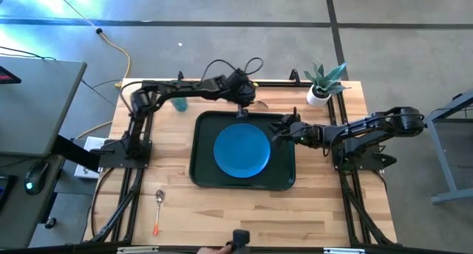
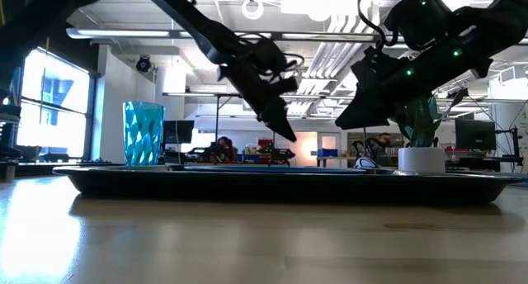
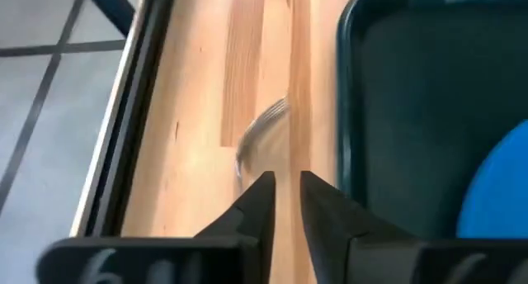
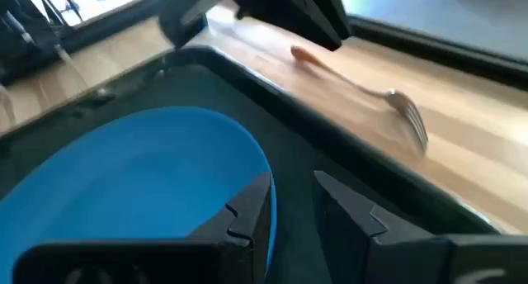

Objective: Pick and place plate/cup/fork/spoon on tray
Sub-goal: Put the orange fork on the serving tray to the right side of the blue plate

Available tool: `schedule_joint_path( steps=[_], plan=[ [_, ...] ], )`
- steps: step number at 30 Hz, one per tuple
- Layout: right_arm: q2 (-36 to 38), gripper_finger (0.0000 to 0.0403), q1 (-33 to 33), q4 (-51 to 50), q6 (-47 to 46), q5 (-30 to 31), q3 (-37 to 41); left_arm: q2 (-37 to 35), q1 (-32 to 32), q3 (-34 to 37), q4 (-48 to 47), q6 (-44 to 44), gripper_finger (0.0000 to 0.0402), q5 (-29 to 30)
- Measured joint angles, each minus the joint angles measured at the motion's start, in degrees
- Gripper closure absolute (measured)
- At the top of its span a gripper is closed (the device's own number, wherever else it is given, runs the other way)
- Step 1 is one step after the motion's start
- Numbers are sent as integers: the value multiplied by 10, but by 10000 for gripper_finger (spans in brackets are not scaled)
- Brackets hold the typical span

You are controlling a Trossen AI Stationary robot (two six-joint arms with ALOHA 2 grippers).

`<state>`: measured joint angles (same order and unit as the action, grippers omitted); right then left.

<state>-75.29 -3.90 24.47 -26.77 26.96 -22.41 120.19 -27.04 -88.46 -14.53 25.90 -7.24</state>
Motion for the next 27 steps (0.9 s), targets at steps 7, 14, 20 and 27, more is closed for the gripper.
schedule_joint_path(
  steps=[7,14,20,27],
  plan=[
    [0,319,-14,-1,11,-7,0,73,-18,-110,-130,48,328,11],
    [0,319,-34,-3,26,-20,0,105,-54,-170,-186,62,338,-44],
    [0,320,-49,-3,28,-42,0,106,-83,-178,-212,53,350,-59],
    [0,320,-59,-2,28,-60,0,106,-97,-162,-281,88,360,-71]
  ],
)
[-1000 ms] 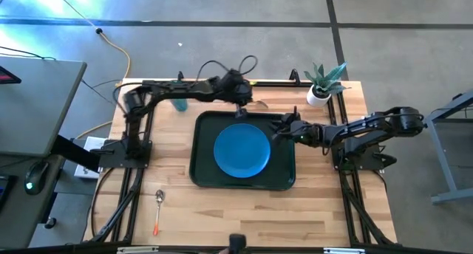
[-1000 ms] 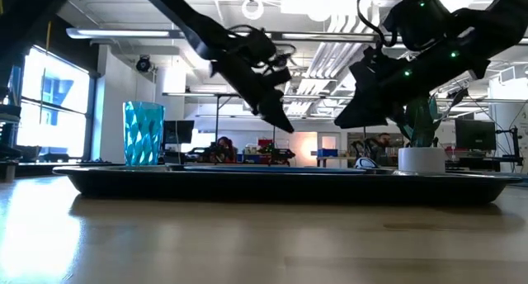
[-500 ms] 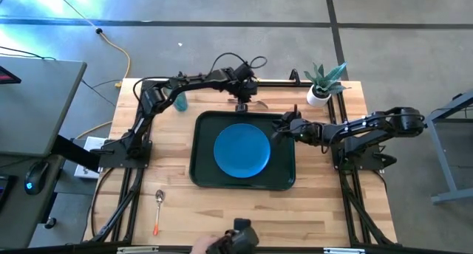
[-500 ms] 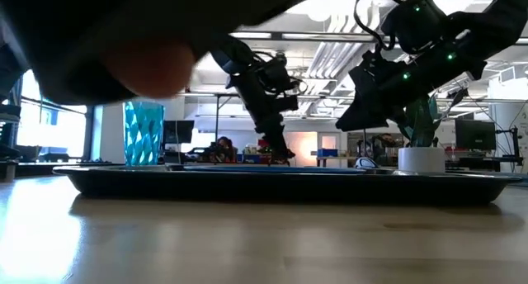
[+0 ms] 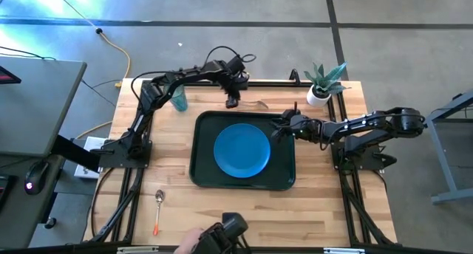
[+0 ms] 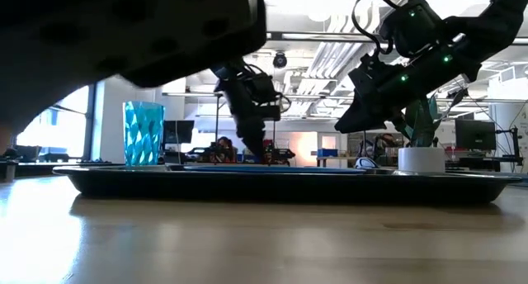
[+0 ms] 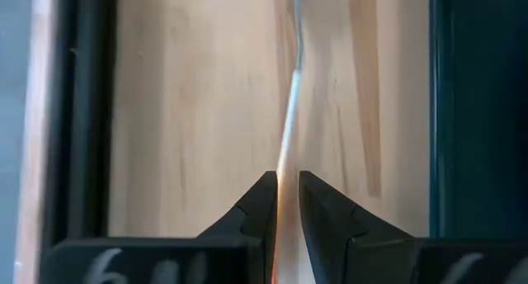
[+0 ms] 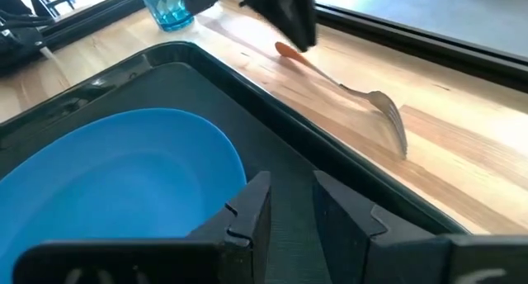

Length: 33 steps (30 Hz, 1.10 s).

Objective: Pick and place plate/cup/fork/spoon on tray
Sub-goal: Put the orange fork on the serving tray to the right side of the blue plate

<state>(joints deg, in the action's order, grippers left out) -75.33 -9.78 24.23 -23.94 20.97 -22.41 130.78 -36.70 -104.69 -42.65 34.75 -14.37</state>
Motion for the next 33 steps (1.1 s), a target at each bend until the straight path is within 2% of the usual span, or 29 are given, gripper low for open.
schedule_joint_path(
  steps=[7,12,16,26,29,33],
  plan=[
    [0,320,0,-1,-1,0,0,0,0,8,7,44,330,2],
    [0,320,0,-2,-2,0,0,0,-1,8,4,63,301,60],
    [0,320,0,-2,0,0,0,5,-4,7,-3,73,296,58],
    [0,320,0,-5,0,1,0,26,-11,6,-17,69,325,61],
    [0,320,0,-5,4,2,0,23,-10,6,-16,58,347,64],
    [0,320,0,-1,-6,2,0,12,-10,-12,-16,-9,387,70]
  ],
)
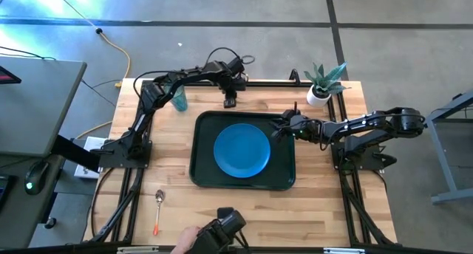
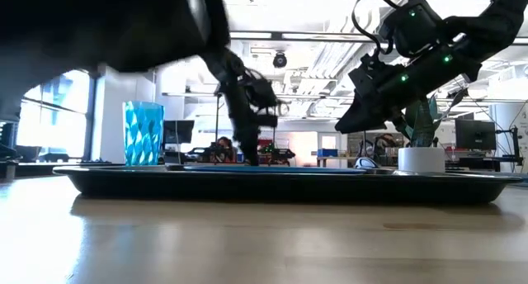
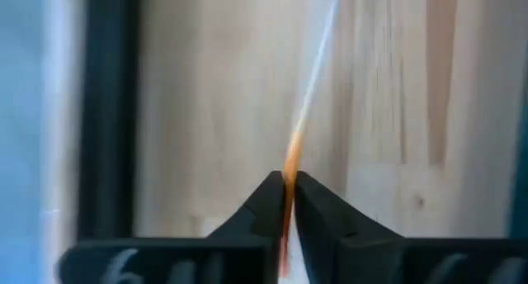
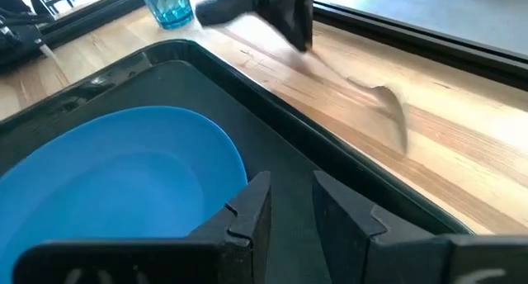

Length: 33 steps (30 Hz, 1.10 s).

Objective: Pick and place plate/cup/fork/spoon on tray
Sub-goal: Put the orange fork on the serving tray to the right side of the blue plate

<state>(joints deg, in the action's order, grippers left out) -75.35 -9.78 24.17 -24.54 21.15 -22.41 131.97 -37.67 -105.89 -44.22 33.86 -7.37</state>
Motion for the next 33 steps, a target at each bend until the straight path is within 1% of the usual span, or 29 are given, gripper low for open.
schedule_joint_path(
  steps=[2,7,8,11,14,17,18,20,22,24,26,28,30,33],
  plan=[
    [0,320,0,6,-10,-1,0,-19,-4,-5,11,-29,396,-9],
    [10,320,1,21,-11,-1,0,-61,-6,-4,14,-104,397,-14],
    [17,320,1,23,-11,1,0,-72,-6,-4,15,-123,398,-23],
    [47,320,1,31,-11,19,0,-112,-6,5,27,-177,398,-83],
    [88,320,5,31,-7,30,0,-159,-1,52,78,-230,399,-152],
    [130,316,13,32,-2,7,0,-219,12,146,225,-288,399,-239],
    [142,313,15,32,4,-6,0,-240,20,183,286,-313,399,-256],
    [164,300,20,31,12,-24,0,-280,36,262,415,-371,399,-269],
    [178,284,26,32,16,-31,0,-311,56,342,540,-430,399,-268],
    [181,266,34,33,22,-20,0,-332,78,417,676,-490,399,-256],
    [178,248,40,31,26,13,0,-344,104,481,813,-545,400,-225],
    [168,233,45,35,26,50,0,-344,131,526,923,-565,400,-192],
    [156,222,45,47,32,66,0,-339,158,553,978,-561,400,-153],
    [132,212,45,106,52,58,0,-336,191,569,981,-534,400,-99]
  ],
)
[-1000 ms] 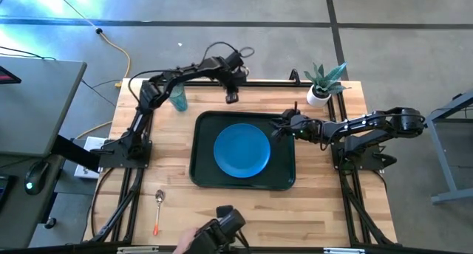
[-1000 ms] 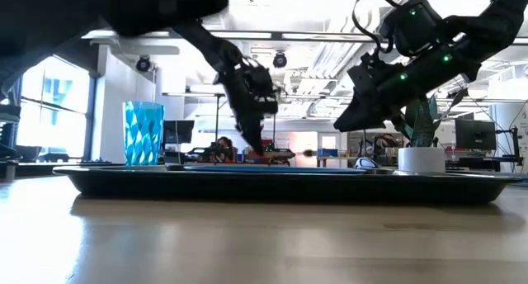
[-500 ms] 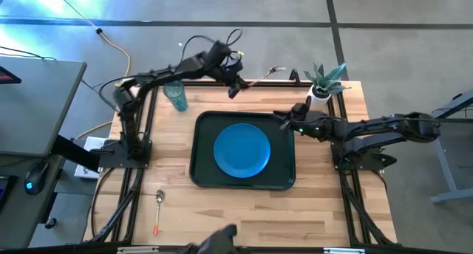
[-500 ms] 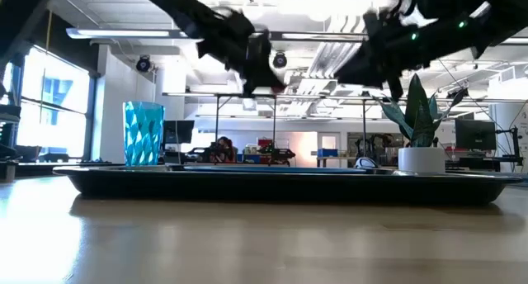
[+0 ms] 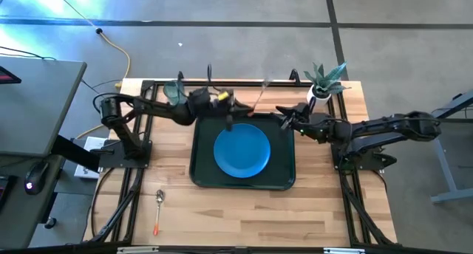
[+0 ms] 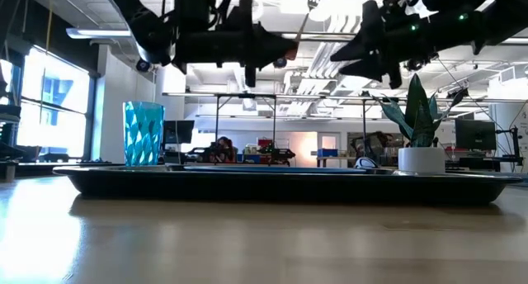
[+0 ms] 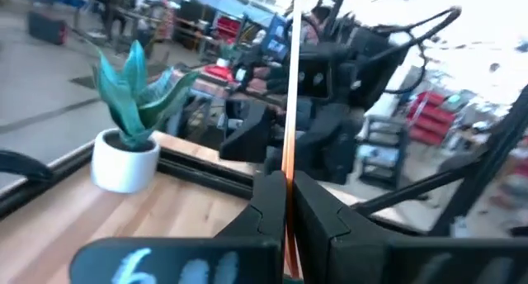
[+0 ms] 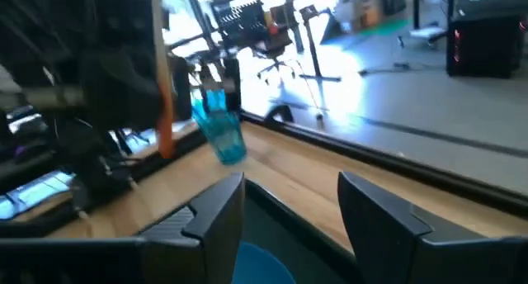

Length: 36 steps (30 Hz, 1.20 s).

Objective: Pick and place plate/cup/fork/spoon on tray
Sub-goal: Put the orange fork on the serving tray to the right side of the blue plate

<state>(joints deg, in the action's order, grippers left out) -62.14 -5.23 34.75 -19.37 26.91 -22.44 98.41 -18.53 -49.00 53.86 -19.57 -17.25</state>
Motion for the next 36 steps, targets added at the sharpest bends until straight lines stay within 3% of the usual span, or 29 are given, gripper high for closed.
schedule_joint_path(
  steps=[4,12,25,36],
  plan=[
    [-25,210,0,47,1,-43,0,0,29,2,3,75,397,28],
    [-31,210,2,145,4,-81,0,12,44,2,-9,115,398,32],
    [-32,213,0,130,37,-79,0,69,48,2,30,60,396,6],
    [-32,304,-1,127,56,-85,0,83,47,2,28,41,395,5]
  ],
)
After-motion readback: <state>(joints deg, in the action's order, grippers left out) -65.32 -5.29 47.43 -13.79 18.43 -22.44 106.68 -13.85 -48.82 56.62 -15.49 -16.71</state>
